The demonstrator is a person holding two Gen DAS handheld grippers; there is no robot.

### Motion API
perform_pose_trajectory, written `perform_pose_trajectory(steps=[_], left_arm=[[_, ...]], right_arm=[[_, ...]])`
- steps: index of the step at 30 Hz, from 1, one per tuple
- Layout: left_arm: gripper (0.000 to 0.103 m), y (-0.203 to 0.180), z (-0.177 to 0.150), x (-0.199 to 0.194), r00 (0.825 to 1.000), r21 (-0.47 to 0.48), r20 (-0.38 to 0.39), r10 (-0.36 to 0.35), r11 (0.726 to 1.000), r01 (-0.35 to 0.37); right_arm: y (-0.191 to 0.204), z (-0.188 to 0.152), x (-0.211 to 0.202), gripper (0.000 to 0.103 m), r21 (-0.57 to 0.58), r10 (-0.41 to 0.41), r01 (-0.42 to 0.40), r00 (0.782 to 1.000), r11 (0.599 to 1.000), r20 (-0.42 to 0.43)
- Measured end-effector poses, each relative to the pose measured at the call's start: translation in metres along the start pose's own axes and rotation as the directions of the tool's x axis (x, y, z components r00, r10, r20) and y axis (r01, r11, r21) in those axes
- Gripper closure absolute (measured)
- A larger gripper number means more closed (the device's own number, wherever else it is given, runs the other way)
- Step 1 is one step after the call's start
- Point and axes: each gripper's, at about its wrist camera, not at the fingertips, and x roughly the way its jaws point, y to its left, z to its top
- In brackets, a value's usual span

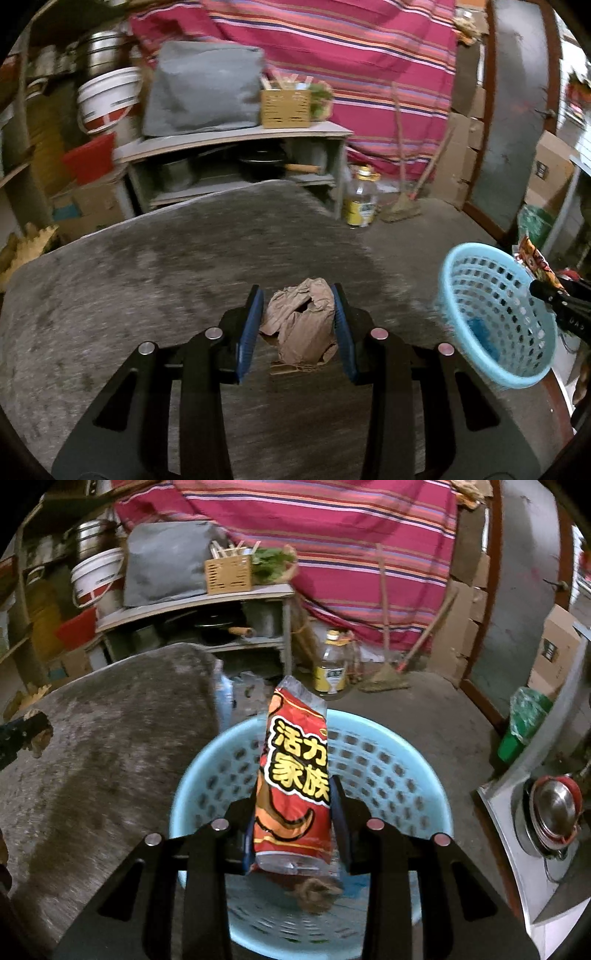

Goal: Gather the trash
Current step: 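Carry the paper scrap and snack bag in both tools over the basket, then open both tools to drop the paper scrap and snack bag into the basket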

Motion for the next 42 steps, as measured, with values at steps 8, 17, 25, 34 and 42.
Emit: perform_pose_trajectory(steps=[8, 17, 25, 34, 42], left_arm=[[0.067, -0.086, 0.002, 0.027, 0.994, 0.086, -0.007, -0.113, 0.990, 0.113], [0.067, -0.167, -0.006, 0.055, 0.978, 0.139, -0.030, -0.205, 0.968, 0.207], [0.046, -0.190, -0.009, 0.062, 0.980, 0.154, -0.021, -0.199, 0.968, 0.200], [0.012, -0.147, -0.002, 0.034, 0.987, 0.052, 0.058, -0.152, 0.988, 0.149], [0.006, -0.111, -0.005, 0.018, 0.996, 0.004, 0.066, -0.065, 0.998, 0.065]], right_arm=[[-0.053, -0.013, 0.001, 0.069, 0.061, -0.010, 0.012, 1.000, 0.998, -0.019], [-0.087, -0.024, 0.006, 0.069, 0.136, 0.007, -0.001, 0.999, 0.991, -0.037], [-0.090, -0.021, 0.013, 0.069, 0.190, 0.039, -0.031, 0.999, 0.981, -0.035], [-0.065, -0.019, 0.024, 0.069, 0.155, 0.056, -0.047, 0.997, 0.987, -0.057], [-0.035, -0.018, 0.034, 0.012, 0.128, 0.056, -0.051, 0.998, 0.990, -0.030]])
